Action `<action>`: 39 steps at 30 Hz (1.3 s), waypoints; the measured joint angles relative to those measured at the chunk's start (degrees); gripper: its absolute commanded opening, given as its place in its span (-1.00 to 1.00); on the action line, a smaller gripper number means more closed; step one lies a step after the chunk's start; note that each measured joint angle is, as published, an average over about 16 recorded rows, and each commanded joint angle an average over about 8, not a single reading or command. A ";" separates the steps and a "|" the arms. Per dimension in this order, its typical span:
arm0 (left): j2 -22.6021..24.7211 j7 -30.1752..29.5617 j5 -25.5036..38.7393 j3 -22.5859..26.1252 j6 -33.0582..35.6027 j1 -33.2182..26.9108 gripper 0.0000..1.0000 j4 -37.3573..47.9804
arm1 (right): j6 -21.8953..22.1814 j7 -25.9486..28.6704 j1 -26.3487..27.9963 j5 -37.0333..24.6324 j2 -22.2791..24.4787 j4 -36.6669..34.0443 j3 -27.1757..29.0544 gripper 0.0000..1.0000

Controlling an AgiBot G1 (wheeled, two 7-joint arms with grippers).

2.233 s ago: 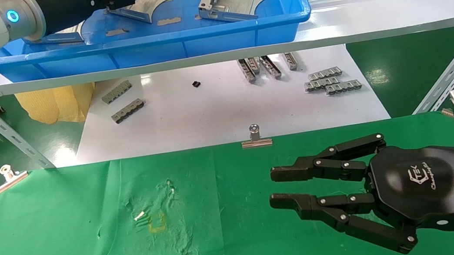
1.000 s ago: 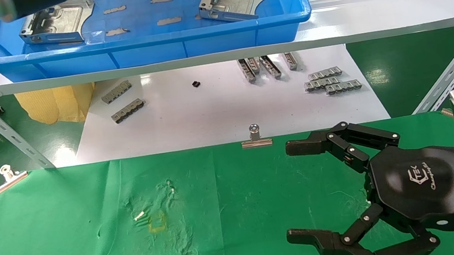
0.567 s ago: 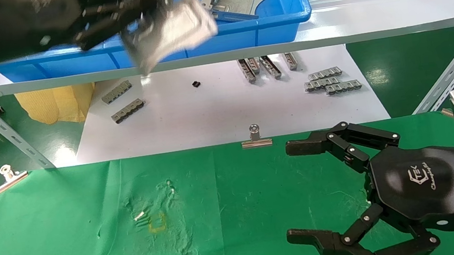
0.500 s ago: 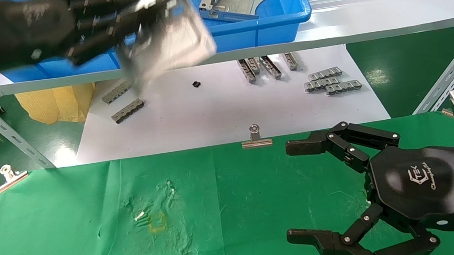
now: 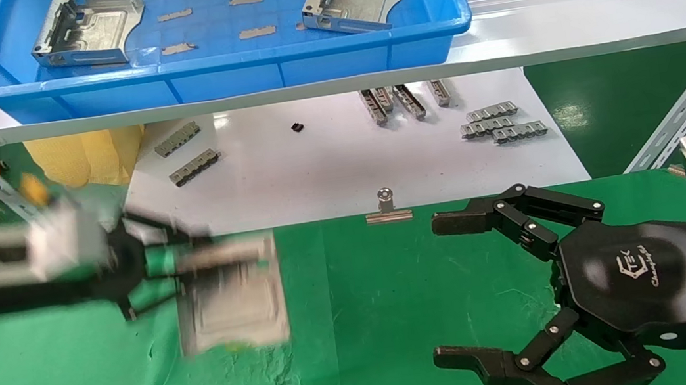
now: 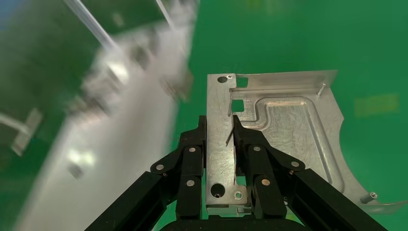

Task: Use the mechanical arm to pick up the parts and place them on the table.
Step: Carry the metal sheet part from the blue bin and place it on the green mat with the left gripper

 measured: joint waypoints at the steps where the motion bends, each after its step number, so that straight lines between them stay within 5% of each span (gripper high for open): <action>1: 0.28 1.30 0.39 0.59 -0.62 0.58 -1.00 0.71 | 0.00 0.00 0.00 0.00 0.00 0.00 0.00 1.00; 6: 2.66 7.75 2.64 2.48 -3.36 2.12 -0.95 6.00 | 0.00 0.00 0.00 0.00 0.00 0.00 0.00 1.00; 11: 4.97 12.77 4.05 3.23 -4.72 2.35 -0.33 10.94 | 0.00 0.00 0.00 0.00 0.00 0.00 0.00 1.00; 14: 5.98 15.03 4.64 3.60 -5.03 2.26 0.32 13.12 | 0.00 0.00 0.00 0.00 0.00 0.00 0.00 1.00; 20: 6.97 19.28 5.95 4.44 -5.62 2.01 1.00 16.17 | 0.00 0.00 0.00 0.00 0.00 0.00 0.00 1.00; 30: 7.22 23.79 5.02 3.69 -5.60 1.81 1.00 19.67 | 0.00 0.00 0.00 0.00 0.00 0.00 0.00 1.00; 39: 5.49 18.37 0.32 0.57 0.57 2.56 1.00 21.62 | 0.00 0.00 0.00 0.00 0.00 0.00 -0.01 1.00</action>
